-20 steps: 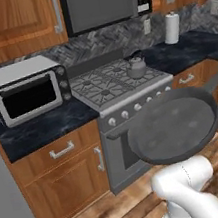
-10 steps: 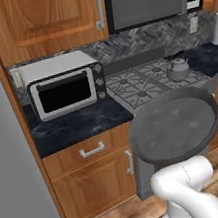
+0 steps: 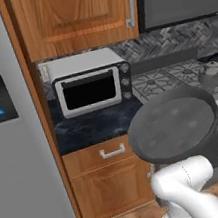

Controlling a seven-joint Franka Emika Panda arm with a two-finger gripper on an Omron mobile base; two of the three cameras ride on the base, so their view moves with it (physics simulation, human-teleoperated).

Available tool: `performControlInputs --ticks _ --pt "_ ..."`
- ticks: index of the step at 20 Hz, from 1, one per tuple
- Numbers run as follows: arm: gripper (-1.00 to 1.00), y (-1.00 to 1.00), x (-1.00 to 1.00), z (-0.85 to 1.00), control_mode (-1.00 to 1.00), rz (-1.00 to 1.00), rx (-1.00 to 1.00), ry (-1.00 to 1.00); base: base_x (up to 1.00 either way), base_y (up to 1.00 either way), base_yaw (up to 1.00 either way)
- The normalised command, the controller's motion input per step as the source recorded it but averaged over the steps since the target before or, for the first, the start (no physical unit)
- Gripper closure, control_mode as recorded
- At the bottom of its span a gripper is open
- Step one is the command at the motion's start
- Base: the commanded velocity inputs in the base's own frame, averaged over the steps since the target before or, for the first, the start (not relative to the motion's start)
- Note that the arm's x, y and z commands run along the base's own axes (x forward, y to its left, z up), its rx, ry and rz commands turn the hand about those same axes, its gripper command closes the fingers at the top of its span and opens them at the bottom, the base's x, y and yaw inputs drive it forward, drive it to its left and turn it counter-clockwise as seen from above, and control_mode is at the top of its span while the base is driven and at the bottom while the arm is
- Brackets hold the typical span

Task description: Pick the pan from the cabinet and place it on the stove. Then turn on the stove burner for the pan.

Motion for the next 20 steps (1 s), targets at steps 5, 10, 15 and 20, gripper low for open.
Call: performControlInputs --ticks 5,10,15,20 --pt "1.00 0.00 0.00 0.00 1.00 0.00 0.00 0.00 0.60 -0.16 0.18" --pt "1.00 0.00 0.00 0.00 1.00 0.00 0.00 0.00 0.45 -0.01 0.04" --pt "1.00 0.00 0.00 0.00 1.00 0.00 0.00 0.00 0.11 0.18 -0.01" --pt "1.00 0.00 0.00 0.00 1.00 0.00 0.00 0.00 0.00 0.32 -0.04"
